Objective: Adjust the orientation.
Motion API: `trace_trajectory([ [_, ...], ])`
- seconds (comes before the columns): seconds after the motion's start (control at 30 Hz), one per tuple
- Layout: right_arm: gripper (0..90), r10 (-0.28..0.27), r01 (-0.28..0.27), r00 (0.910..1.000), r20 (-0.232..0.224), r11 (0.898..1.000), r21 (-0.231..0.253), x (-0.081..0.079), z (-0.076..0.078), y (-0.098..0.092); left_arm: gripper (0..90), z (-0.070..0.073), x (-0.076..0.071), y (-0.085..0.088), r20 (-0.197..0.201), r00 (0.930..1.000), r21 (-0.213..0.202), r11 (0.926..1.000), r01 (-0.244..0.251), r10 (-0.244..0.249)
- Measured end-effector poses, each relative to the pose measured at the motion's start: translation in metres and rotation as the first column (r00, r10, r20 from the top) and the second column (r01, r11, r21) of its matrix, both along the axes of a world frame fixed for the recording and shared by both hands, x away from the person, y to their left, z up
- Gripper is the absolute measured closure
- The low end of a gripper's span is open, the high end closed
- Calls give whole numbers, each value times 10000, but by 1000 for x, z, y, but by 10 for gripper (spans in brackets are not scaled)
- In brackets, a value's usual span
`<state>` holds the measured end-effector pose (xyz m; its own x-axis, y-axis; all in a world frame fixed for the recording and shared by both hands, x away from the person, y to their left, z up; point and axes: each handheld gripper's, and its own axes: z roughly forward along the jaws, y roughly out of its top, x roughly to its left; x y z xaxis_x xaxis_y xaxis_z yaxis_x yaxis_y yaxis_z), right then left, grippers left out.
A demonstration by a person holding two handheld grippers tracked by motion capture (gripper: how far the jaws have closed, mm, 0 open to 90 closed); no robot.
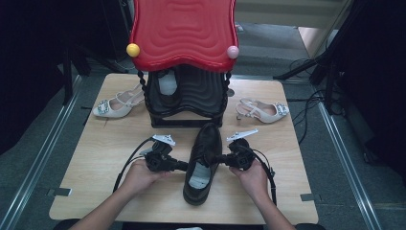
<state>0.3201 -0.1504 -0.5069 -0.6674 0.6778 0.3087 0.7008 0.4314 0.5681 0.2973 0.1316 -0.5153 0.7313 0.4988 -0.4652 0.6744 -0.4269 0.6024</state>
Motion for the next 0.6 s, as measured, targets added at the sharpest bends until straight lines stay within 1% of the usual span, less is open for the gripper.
trace_trajectory([
  [0.07, 900, -68, 69, 9999, -74, 10000, 26, 3, 0, 0, 900, 0, -3, -4, 86, 10000, -3, 10000, -45, 45],
  [0.13, 900, -177, 177, 9998, -23, 9998, -83, 5, 1, -1, 900, -1, -6, -8, 43, 9999, -85, 9999, -135, 135],
  [0.23, 900, -170, 171, 9998, 55, 9997, -186, 7, 2, -1, 900, -3, -7, -14, -36, 9998, -176, 9996, -204, 204],
  [0.27, 900, -196, 197, 9998, 80, 9996, -194, 8, 2, -2, 900, -3, -8, -16, -17, 9999, -219, 9996, -167, 166],
  [0.33, 900, -273, 274, 9996, 91, 9994, -224, 10, 2, -3, 900, -2, -10, -22, 167, 9999, -141, 9999, -41, 44],
  [0.4, 900, -335, 337, 9994, 106, 9991, -251, 12, 3, -5, 900, -3, -12, -26, 201, 9998, -151, 9998, 99, -96],
  [0.47, 900, -393, 395, 9992, 100, 9990, -196, 13, 3, -7, 900, -2, -12, -27, 345, 9991, -14, 9997, 231, -230],
  [0.5, 900, -393, 395, 9992, 100, 9990, -196, 13, 3, -7, 900, -2, -12, -26, 333, 9991, -16, 9997, 248, -247],
  [0.53, 900, -384, 387, 9992, 131, 9991, -185, 13, 3, -7, 889, -1, -11, -23, 455, 9987, 95, 9997, 226, -230],
  [0.6, 876, -371, 376, 9991, 222, 9990, -225, 12, 4, -8, 855, 2, -9, -17, 469, 9988, -114, 9998, 134, -129],
])
